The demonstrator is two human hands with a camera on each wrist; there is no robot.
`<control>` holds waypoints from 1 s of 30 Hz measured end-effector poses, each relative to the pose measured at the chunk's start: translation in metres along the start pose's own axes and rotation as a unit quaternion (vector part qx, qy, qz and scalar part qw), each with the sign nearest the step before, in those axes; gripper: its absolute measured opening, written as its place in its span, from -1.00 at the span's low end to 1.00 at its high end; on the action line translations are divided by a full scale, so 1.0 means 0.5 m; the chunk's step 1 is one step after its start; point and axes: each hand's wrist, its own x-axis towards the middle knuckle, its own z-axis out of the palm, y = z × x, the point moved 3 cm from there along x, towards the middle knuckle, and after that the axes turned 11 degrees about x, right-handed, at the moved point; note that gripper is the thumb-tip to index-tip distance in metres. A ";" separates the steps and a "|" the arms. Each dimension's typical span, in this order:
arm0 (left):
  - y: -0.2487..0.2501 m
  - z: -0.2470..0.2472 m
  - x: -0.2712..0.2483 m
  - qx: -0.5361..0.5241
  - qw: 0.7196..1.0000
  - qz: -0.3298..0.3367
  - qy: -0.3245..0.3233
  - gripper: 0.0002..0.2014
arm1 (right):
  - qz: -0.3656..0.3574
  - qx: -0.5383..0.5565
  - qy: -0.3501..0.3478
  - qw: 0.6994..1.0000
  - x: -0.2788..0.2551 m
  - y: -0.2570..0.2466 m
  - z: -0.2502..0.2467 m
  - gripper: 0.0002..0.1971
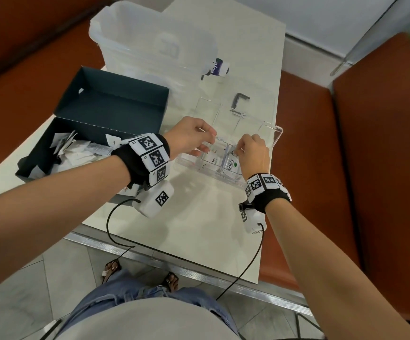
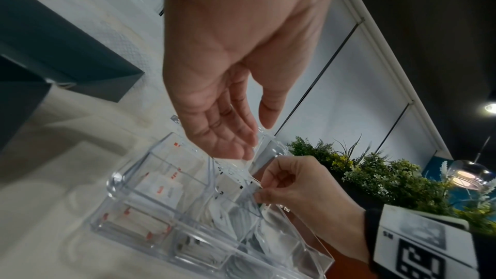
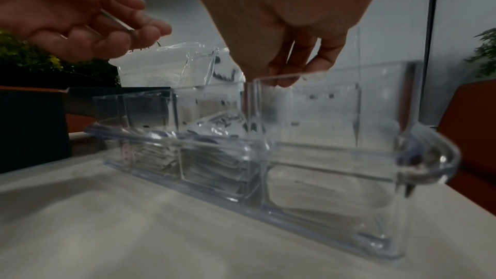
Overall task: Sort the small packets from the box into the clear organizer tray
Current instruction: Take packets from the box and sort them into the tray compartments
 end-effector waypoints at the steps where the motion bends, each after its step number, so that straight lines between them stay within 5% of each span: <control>1: -0.002 -0.002 0.000 -0.002 1.000 0.000 0.000 -0.81 | 0.003 0.000 -0.003 1.000 0.001 0.001 0.000 -0.91; 11: -0.008 -0.040 0.003 0.011 1.000 0.010 -0.022 -0.81 | -0.001 0.032 0.036 0.999 -0.008 -0.020 -0.043 -0.85; 18: 0.003 -0.151 -0.019 0.022 0.999 0.032 -0.005 -0.84 | -0.080 0.159 0.034 0.983 0.034 -0.187 -0.086 -0.79; 24: -0.023 -0.295 -0.042 0.070 0.995 0.020 0.067 -0.93 | -0.115 0.205 -0.135 0.963 0.051 -0.390 0.005 -0.82; 30: -0.135 -0.437 -0.089 0.235 0.963 -0.017 0.134 -0.83 | -0.121 0.093 -0.318 0.936 0.019 -0.508 0.117 -0.82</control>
